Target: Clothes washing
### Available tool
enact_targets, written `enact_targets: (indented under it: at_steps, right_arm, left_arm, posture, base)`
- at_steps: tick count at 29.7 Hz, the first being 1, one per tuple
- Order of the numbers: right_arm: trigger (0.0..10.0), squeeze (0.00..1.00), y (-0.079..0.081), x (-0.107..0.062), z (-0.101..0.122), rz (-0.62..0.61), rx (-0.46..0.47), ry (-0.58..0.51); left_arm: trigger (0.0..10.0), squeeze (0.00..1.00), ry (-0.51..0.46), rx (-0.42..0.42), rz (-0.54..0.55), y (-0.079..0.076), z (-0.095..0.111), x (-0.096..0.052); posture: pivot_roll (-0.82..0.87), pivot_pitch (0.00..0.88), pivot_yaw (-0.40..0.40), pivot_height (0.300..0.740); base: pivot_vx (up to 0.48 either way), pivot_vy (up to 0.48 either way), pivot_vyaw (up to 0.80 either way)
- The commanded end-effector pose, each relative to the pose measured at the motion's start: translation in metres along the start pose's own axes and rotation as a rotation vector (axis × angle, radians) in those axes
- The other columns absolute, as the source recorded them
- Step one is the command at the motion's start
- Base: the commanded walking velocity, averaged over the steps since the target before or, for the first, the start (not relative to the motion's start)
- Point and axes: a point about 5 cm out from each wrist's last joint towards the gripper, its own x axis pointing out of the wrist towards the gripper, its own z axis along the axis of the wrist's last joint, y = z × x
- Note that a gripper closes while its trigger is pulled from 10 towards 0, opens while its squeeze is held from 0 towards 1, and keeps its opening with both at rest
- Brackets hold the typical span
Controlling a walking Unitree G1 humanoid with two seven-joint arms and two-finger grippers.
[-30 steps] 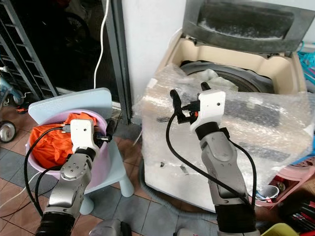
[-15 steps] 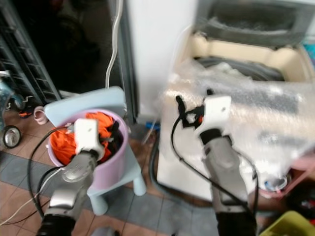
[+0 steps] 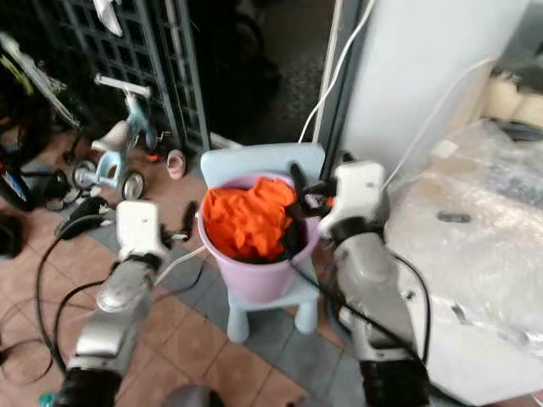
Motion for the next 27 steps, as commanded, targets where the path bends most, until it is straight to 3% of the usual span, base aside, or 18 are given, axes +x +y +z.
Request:
enact_targets:
  at_steps: [1, 2, 6, 13, 18, 27]
  right_arm:
    - [10.0, 0.00, -0.015, -0.008, -0.013, -0.066, -0.036, 0.061]
    - [10.0, 0.00, -0.020, -0.013, -0.019, -0.089, -0.067, 0.084]
    - [10.0, 0.00, -0.037, -0.036, -0.050, -0.229, -0.042, 0.233]
    - [10.0, 0.00, -0.035, -0.055, -0.073, -0.258, -0.032, 0.315]
    - [10.0, 0.00, -0.023, -0.056, -0.080, -0.211, -0.030, 0.335]
    - [10.0, 0.00, -0.022, -0.050, -0.078, -0.189, -0.030, 0.332]
  left_arm:
    - [10.0, 0.00, 0.006, -0.001, -0.023, -0.008, -0.001, -0.002]
    - [10.0, 0.00, 0.011, 0.000, -0.018, -0.006, -0.003, -0.005]
    - [10.0, 0.00, 0.031, 0.014, 0.000, 0.005, -0.009, -0.013]
    - [10.0, 0.00, 0.041, 0.007, 0.033, 0.014, -0.013, -0.015]
    - [10.0, 0.00, 0.043, -0.012, 0.047, 0.021, -0.014, -0.017]
    - [10.0, 0.00, 0.038, -0.004, 0.037, 0.022, -0.013, -0.018]
  posture:
    - [-0.08, 0.000, 0.031, 0.740]
    - [-0.08, 0.000, 0.032, 0.740]
    - [-0.07, 0.000, 0.035, 0.740]
    - [-0.07, 0.000, 0.035, 0.740]
    - [-0.05, 0.000, 0.035, 0.740]
    - [-0.05, 0.000, 0.033, 0.740]
  base:
    - [0.000, 0.000, 0.00]
    - [0.000, 0.000, 0.00]
    - [0.000, 0.000, 0.00]
    - [0.000, 0.000, 0.00]
    - [0.188, 0.000, 0.00]
    - [0.455, 0.000, 0.00]
